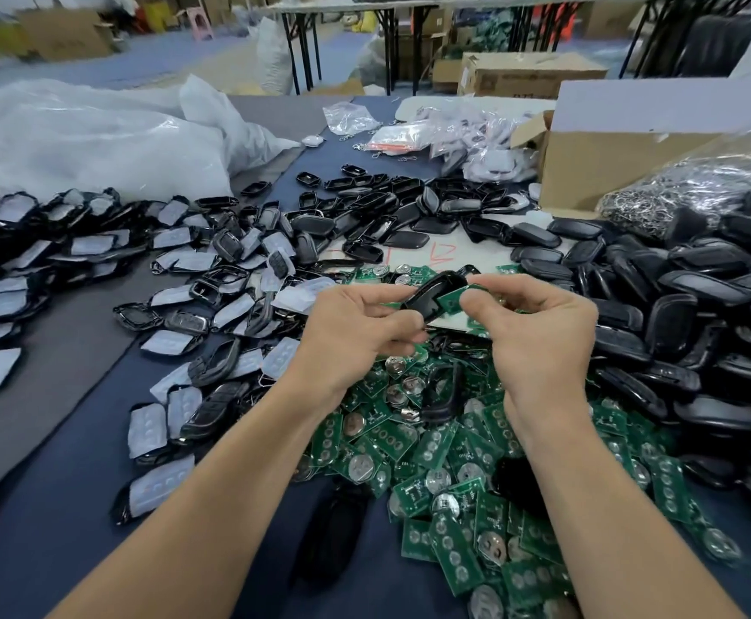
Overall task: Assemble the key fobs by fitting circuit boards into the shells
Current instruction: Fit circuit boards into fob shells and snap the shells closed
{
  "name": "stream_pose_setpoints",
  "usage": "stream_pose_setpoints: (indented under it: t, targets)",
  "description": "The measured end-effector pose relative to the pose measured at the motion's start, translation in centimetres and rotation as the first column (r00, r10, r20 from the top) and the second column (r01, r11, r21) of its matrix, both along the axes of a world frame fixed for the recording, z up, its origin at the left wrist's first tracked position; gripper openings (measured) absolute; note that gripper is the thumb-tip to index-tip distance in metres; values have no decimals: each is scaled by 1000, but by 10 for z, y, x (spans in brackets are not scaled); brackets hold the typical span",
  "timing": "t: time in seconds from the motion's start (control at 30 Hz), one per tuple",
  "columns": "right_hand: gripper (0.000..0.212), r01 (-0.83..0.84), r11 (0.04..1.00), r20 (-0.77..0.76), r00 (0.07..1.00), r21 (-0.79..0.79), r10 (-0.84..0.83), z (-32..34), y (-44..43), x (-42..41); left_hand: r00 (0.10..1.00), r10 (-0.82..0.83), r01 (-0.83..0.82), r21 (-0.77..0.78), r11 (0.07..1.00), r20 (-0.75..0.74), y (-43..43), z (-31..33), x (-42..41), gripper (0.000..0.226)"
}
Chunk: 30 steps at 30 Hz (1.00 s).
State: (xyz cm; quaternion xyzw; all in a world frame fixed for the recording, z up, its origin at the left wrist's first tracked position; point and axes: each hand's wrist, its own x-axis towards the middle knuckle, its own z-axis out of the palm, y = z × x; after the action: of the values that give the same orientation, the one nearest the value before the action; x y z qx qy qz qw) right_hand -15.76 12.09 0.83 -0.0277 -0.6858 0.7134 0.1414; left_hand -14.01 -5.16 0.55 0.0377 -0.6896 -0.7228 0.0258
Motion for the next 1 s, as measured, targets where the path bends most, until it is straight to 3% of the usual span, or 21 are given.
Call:
stream_pose_setpoints:
  t: [0.17,0.23,0.33,0.5,0.57,0.67,0.77,0.83,0.9,1.0]
  targets:
    - [21,-44,989,-3,999,-143,44,3,0,-3,1000,8,-9,-23,1000,-18,-1,-1,-1,27]
    - [26,-52,986,-20,999,-155,49,4,2,-4,999,37,-39,-102,994,-25,-1,-1,0,28]
    - [31,-164,983,-9,986,-80,164,7,6,-5,989,121,-139,-271,953,-84,-2,3,0,28]
    - [28,-387,922,138,914,11,382,6,1,2,979,92,-140,-268,953,-182,-3,9,4,26]
    - [25,-367,930,151,918,-25,366,6,-4,5,978,124,-156,-189,969,-168,-1,10,4,20]
    - [16,-218,956,144,958,-198,249,5,-9,5,990,101,-108,-70,992,-97,2,10,2,20]
    - [12,-58,943,165,979,-328,118,4,-13,3,991,-11,-24,-256,966,-134,6,7,3,27]
    - [12,-55,941,166,979,-333,116,2,-13,3,988,-5,-49,-345,937,-153,9,4,4,27]
    - [15,-97,969,126,984,-226,128,1,-12,4,986,75,-124,-351,928,-150,10,2,3,32]
    - [15,-70,988,26,997,136,67,-3,-9,2,978,158,-198,-358,913,-139,9,3,0,44]
